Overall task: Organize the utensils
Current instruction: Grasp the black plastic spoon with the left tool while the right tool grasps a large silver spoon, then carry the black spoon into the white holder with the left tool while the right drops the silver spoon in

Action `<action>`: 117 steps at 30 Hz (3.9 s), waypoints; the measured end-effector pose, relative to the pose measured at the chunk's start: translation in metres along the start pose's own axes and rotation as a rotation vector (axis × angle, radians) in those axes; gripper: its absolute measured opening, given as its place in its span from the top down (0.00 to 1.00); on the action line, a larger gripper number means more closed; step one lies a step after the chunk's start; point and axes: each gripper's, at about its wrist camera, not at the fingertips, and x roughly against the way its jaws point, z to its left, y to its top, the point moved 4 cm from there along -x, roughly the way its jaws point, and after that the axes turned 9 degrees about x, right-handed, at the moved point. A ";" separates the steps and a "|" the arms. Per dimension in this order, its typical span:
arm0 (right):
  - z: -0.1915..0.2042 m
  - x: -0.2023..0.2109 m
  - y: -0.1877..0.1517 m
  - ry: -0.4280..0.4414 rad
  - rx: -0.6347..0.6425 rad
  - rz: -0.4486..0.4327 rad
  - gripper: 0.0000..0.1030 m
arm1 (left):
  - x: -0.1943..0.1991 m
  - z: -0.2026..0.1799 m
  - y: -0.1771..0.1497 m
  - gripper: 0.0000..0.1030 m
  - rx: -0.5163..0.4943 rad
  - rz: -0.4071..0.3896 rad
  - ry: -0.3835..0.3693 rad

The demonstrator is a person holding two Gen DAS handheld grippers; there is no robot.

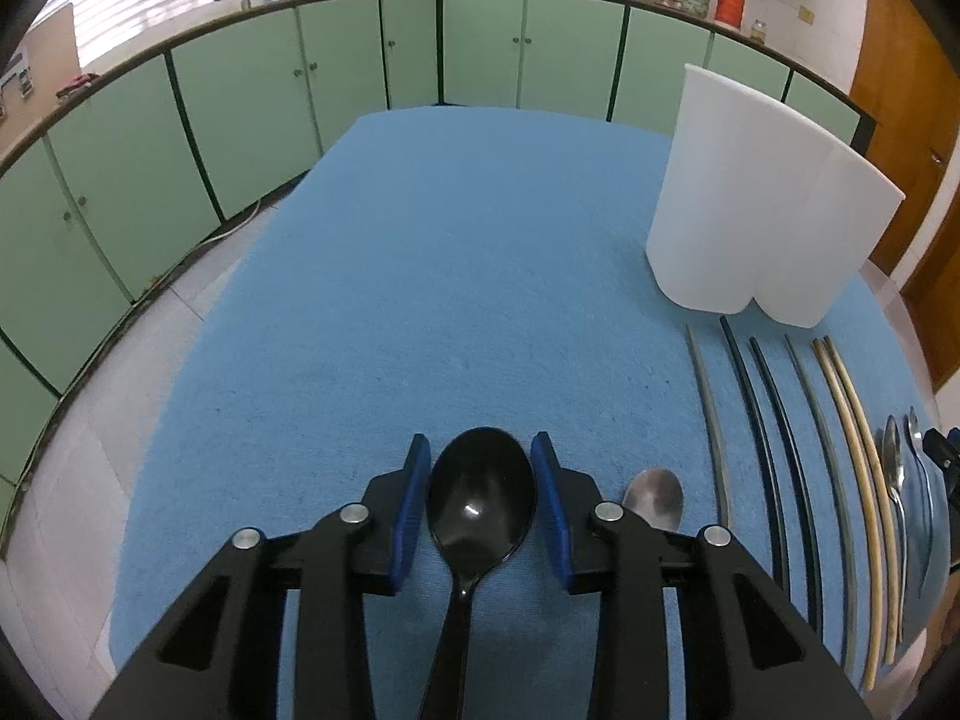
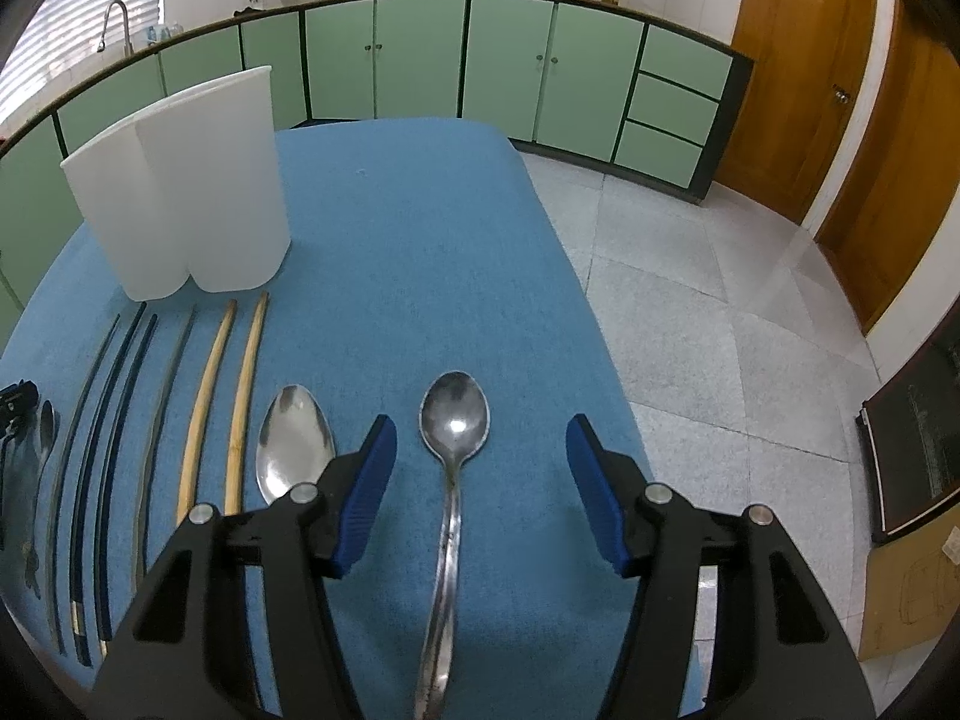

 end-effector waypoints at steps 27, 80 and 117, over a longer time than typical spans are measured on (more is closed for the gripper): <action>0.008 0.000 0.010 0.122 -0.010 -0.026 0.73 | 0.033 -0.006 0.000 0.67 -0.008 -0.103 0.009; 0.007 0.079 0.230 0.266 -0.009 -0.608 0.74 | 0.070 -0.115 0.195 0.67 0.053 -0.601 -0.638; 0.048 0.022 0.169 0.273 0.035 -0.473 0.50 | 0.041 -0.097 0.135 0.37 0.025 -0.502 -0.507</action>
